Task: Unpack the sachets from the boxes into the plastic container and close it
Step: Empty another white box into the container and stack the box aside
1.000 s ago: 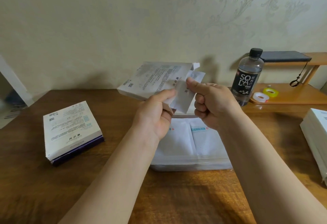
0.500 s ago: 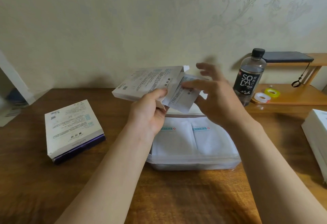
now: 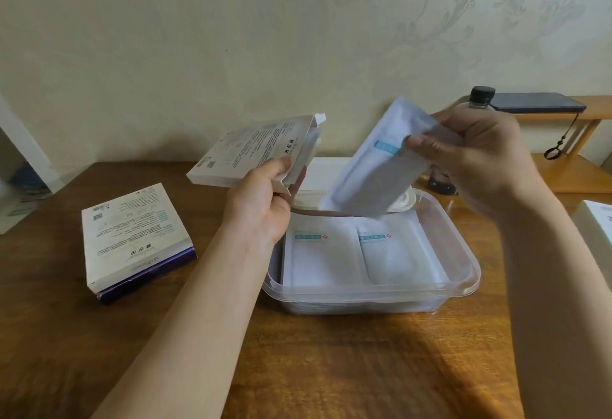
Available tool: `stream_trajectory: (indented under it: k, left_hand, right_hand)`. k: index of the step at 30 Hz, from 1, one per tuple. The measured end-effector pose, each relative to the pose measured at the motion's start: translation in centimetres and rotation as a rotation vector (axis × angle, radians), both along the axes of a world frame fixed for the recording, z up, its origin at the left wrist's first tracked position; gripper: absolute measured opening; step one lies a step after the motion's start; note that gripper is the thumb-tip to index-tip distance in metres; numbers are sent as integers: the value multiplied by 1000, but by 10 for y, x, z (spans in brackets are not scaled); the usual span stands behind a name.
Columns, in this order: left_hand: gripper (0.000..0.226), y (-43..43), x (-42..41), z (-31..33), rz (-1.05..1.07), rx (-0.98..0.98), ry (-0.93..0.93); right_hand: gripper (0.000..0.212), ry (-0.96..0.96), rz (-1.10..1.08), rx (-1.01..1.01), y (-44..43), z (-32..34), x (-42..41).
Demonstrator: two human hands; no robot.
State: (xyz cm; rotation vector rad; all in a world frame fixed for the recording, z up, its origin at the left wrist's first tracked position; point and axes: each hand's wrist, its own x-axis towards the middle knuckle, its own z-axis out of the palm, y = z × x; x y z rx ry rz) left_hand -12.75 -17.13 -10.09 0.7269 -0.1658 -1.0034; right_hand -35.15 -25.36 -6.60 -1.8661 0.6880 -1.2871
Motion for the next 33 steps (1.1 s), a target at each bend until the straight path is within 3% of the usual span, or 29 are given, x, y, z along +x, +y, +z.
stream_trajectory:
  k: [3,6,11,19,22,24,29,33]
  left_hand:
    - [34,0,-1,-3,-21,-1,-7]
    - [39,0,-3,-5,-33,1,-14]
    - [36,0,-10,-5,-69,24,-24]
    - [31,2,-15,-5,-101,24,-43]
    - [30,1,-14,-4,-107,21,-46]
    - [30,1,-15,-4,-113,22,-63]
    - [29,1,-16,-5,-128,21,-74]
    - [30,1,-16,-7,-137,27,-73]
  right_hand:
    - [11,151,40,122,-4,-5,-4]
    - [21,267,0,200,-6,-11,-2]
    - [19,473,-52,286,-5,-19,7]
    - [38,1019,-210,-15,-1,-23,22]
    - [43,1146,-274,-166,10,-19,31]
    - [44,1205,-216,-165,20,-15,37]
    - [94,1522,57,60,38,-13,41]
    - [99,1678,56,92,36,-12,40]
